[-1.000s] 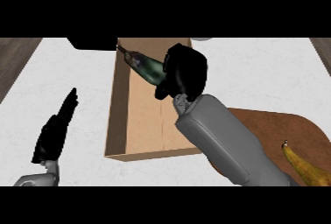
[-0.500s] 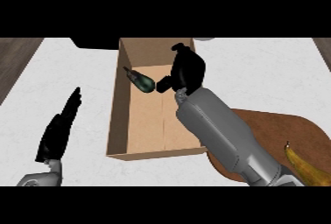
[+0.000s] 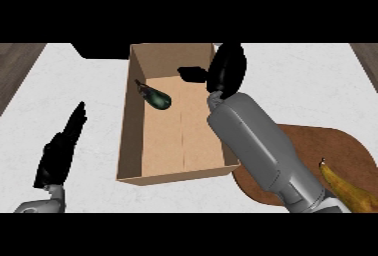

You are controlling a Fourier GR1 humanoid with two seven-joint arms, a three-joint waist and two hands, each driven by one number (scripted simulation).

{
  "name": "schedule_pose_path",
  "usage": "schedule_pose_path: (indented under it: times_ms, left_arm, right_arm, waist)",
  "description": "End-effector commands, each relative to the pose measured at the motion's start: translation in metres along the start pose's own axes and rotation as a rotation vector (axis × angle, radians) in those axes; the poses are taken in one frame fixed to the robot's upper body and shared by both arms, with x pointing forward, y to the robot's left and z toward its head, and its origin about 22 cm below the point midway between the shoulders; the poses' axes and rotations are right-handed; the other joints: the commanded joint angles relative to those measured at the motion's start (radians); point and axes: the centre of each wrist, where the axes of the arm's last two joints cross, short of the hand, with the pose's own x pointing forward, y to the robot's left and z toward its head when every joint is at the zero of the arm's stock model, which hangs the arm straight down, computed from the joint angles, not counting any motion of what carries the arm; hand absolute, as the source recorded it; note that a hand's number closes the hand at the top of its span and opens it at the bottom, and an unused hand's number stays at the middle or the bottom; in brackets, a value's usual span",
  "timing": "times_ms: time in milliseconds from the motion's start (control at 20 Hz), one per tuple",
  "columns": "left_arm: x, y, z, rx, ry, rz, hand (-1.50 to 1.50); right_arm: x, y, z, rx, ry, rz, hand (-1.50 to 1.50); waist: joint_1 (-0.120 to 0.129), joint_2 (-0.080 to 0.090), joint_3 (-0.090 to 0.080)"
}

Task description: Pick the eggplant from the cutting board and place it in the cardboard box

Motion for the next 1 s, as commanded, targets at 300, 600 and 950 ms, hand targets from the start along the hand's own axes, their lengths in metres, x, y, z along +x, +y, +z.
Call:
schedule_pose_path:
  times_ms: [300,600,950]
  left_arm:
    - [-0.014,0.020,0.018,0.033,0.046,-0.016,0.00]
    - [-0.014,0.003,0.007,0.052,0.064,0.022,0.00]
    - [-0.026,0.011,0.019,0.046,0.038,-0.006,0.00]
  right_arm:
    - [-0.043,-0.046,0.002,-0.266,0.070,-0.317,-1.50]
    - [-0.081,-0.130,0.007,-0.330,0.066,-0.338,-1.50]
    - [-0.124,-0.218,0.067,-0.285,0.061,-0.297,-1.50]
  waist:
    - [-0.062,-0.022,0.000]
    - [-0.089,-0.020,-0.001]
    - [-0.059,-0.012,-0.001]
